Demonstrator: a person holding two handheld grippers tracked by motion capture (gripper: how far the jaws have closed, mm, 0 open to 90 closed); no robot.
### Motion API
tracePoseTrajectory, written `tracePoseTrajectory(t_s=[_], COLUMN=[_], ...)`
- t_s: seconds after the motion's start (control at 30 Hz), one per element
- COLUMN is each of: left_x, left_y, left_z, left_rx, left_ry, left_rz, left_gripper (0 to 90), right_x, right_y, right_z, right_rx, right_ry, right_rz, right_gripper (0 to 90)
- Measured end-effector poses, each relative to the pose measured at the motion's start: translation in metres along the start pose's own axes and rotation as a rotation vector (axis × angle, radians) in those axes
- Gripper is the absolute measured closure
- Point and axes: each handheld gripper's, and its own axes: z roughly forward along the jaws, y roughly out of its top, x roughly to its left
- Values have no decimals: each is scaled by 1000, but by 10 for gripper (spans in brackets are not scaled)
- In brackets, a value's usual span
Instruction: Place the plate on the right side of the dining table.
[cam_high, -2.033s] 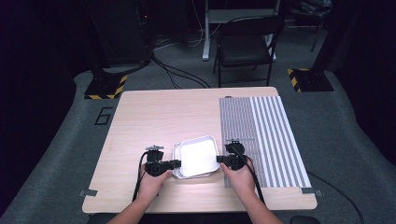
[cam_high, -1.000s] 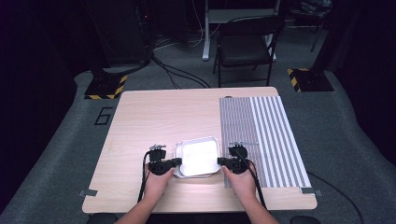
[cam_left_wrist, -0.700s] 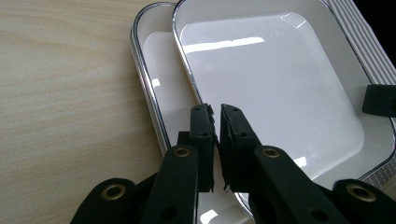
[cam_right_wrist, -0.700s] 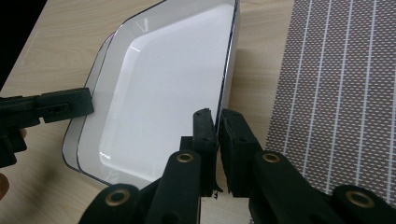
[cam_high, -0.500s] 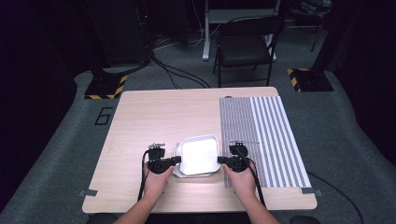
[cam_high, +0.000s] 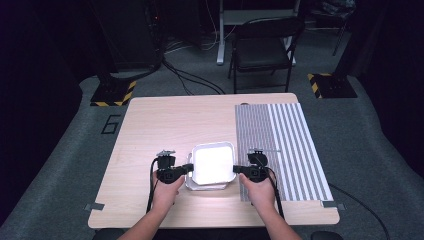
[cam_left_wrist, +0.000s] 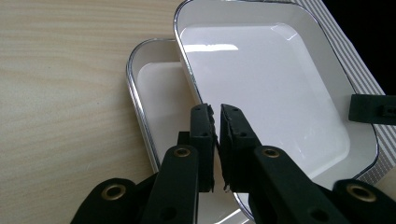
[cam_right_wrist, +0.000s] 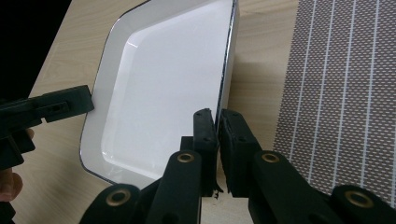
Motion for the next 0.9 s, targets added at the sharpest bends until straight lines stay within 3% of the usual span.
tracePoseTrajectory(t_s=[0.3,0.37,0.9], left_x=[-6,-8,-28], left_y=[5,7,16], left_z=[-3,-4,1], left_rx=[-18,-15,-28], left_ry=[-23,-28,-48], left_rz=[-2,18,51], left_gripper=[823,823,823], right_x=[-2,-3,-15], right_y=[5,6,13], right_z=[-6,-8,-20], right_rx=[-7,-5,0], right_ry=[12,10,-22], right_rz=[5,4,15], right_gripper=[855,857,872])
